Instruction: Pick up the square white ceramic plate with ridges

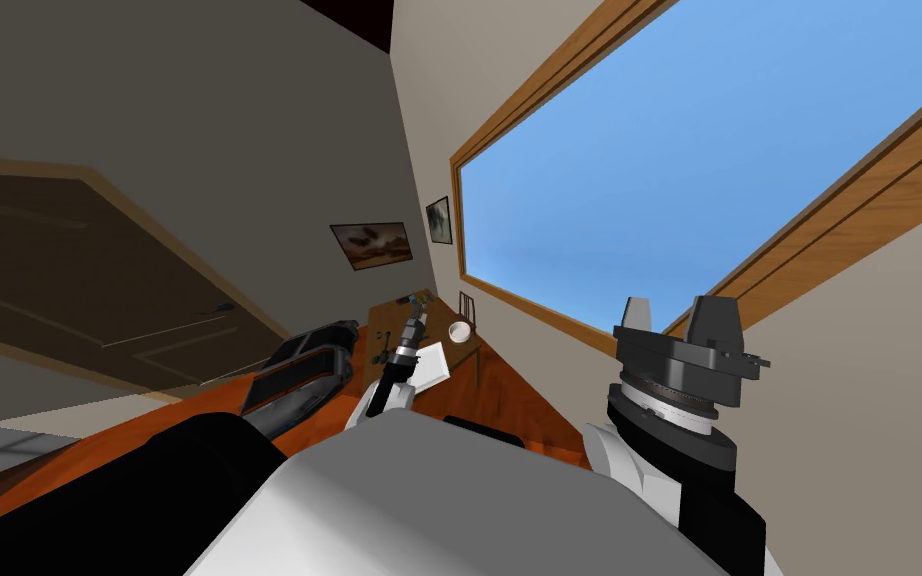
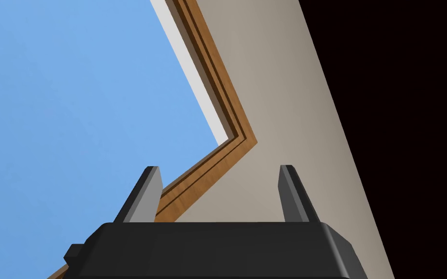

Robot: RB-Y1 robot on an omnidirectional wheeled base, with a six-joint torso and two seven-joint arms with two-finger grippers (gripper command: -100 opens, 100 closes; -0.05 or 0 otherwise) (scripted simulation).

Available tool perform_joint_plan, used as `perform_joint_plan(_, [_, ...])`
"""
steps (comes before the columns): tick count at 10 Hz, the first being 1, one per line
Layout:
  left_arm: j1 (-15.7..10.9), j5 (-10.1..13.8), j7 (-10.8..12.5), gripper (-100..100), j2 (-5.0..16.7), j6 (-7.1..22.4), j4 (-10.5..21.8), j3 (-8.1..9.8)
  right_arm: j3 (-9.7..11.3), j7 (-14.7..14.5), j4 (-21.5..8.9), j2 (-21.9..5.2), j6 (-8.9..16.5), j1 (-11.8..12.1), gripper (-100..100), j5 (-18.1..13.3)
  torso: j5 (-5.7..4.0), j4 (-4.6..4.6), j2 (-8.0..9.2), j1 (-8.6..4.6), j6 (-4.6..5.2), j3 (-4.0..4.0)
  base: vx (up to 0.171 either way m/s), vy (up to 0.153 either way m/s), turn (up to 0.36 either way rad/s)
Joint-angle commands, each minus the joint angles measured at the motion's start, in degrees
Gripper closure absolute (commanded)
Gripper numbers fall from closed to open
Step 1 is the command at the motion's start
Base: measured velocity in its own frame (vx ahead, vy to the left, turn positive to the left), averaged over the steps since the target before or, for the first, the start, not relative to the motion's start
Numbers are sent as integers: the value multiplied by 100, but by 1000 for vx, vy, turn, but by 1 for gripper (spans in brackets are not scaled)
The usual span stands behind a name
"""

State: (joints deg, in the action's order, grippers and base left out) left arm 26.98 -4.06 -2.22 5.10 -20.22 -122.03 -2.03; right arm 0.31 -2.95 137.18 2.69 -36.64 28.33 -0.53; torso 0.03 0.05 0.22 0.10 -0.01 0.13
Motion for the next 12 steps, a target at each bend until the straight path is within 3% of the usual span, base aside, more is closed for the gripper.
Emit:
perform_joint_plan(1, [-40, -87, 51, -100, 201, 14, 286, -4, 0, 0, 0, 0, 0, 0, 0, 0, 0, 0, 0, 0, 0, 0, -59, 20, 43])
perform_joint_plan(3, [-57, -200, 103, -100, 402, 18, 638, -28, 0, 0, 0, 0, 0, 0, 0, 0, 0, 0, -2, -2, 0, -1, -54, 16, 49])
perform_joint_plan(6, [-64, -251, 130, -100, 492, 17, 959, -39, 0, 0, 0, 0, 0, 0, 0, 0, -1, -1, -8, -4, 0, -5, -32, 12, 29])
perform_joint_plan(8, [-83, -338, 185, -100, 649, 4, 1394, -52, 0, 0, 0, 0, 0, 0, 0, 0, -2, -2, -11, -8, 0, -6, -39, 2, 47])
perform_joint_plan(12, [-115, -399, 238, -100, 772, -28, 1919, -54, 0, 0, 0, 0, 0, 0, 0, 0, -3, -2, -13, -12, 1, -7, -26, -3, 31])
